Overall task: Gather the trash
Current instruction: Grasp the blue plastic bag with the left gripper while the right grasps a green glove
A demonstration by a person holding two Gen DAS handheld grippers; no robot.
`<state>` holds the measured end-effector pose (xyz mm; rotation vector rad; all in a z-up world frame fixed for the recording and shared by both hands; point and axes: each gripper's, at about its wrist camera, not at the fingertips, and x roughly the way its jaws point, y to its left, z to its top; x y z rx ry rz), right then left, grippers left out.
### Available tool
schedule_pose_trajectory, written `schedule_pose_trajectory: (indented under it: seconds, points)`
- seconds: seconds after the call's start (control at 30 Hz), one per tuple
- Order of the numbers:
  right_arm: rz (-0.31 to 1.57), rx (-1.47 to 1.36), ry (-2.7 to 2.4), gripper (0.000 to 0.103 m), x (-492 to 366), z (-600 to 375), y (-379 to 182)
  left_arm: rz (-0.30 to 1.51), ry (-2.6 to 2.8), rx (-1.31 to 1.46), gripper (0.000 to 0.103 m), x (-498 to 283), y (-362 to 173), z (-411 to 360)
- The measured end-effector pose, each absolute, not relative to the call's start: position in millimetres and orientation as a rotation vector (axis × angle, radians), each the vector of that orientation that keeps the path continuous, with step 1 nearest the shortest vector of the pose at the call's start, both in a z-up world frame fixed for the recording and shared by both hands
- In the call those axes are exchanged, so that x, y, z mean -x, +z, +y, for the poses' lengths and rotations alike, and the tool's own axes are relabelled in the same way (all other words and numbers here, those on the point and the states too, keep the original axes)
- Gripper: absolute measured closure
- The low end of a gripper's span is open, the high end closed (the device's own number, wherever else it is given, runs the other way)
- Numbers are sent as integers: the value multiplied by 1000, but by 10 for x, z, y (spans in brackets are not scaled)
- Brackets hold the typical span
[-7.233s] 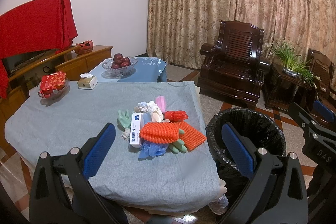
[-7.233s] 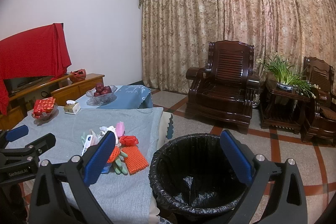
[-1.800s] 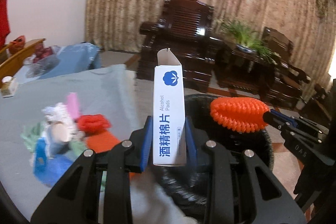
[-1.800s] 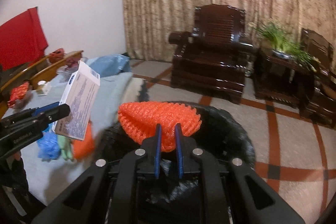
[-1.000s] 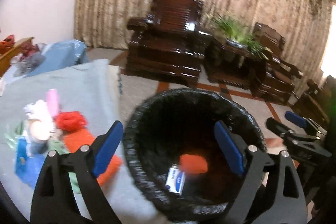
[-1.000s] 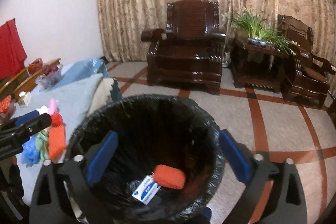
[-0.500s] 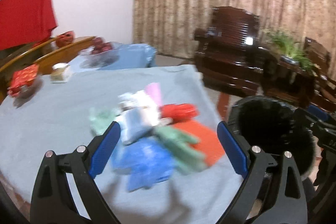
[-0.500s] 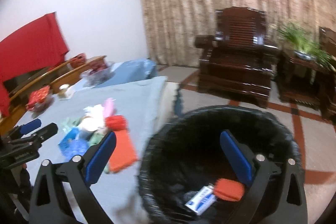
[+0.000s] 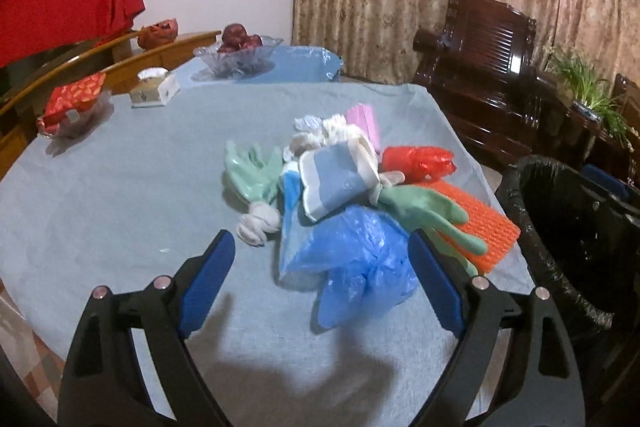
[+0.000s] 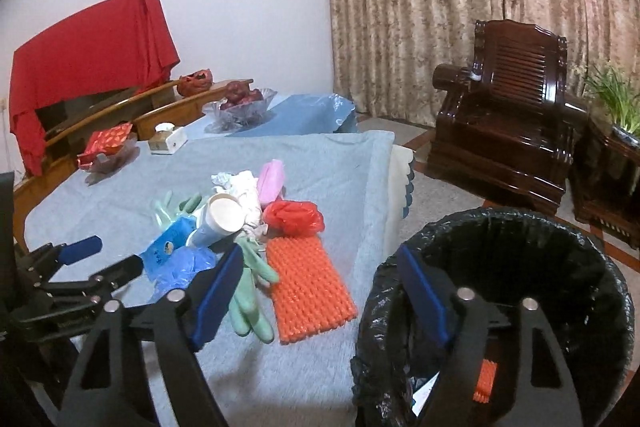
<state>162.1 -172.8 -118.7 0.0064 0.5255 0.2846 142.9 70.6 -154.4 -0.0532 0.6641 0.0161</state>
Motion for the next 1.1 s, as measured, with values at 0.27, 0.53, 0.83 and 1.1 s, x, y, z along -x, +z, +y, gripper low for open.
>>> schedule_pose_trajectory:
  seconds: [0.27, 0.53, 0.83, 1.1]
  points:
    - [542, 1, 289, 35, -1747, -1721, -1318, 711, -7, 56, 24, -1671, -1873, 573]
    - [542, 29, 303, 35, -1792, -1613, -1363, 770, -73, 89, 75, -1779, -2083, 510]
    - [552, 47, 349, 35, -1780, -1427, -1403, 740, -45, 108, 94, -1589, -1905, 671]
    - [575, 74, 406, 40, -1769, -1181, -1479, 703, 21, 136, 96, -1403, -1772, 984]
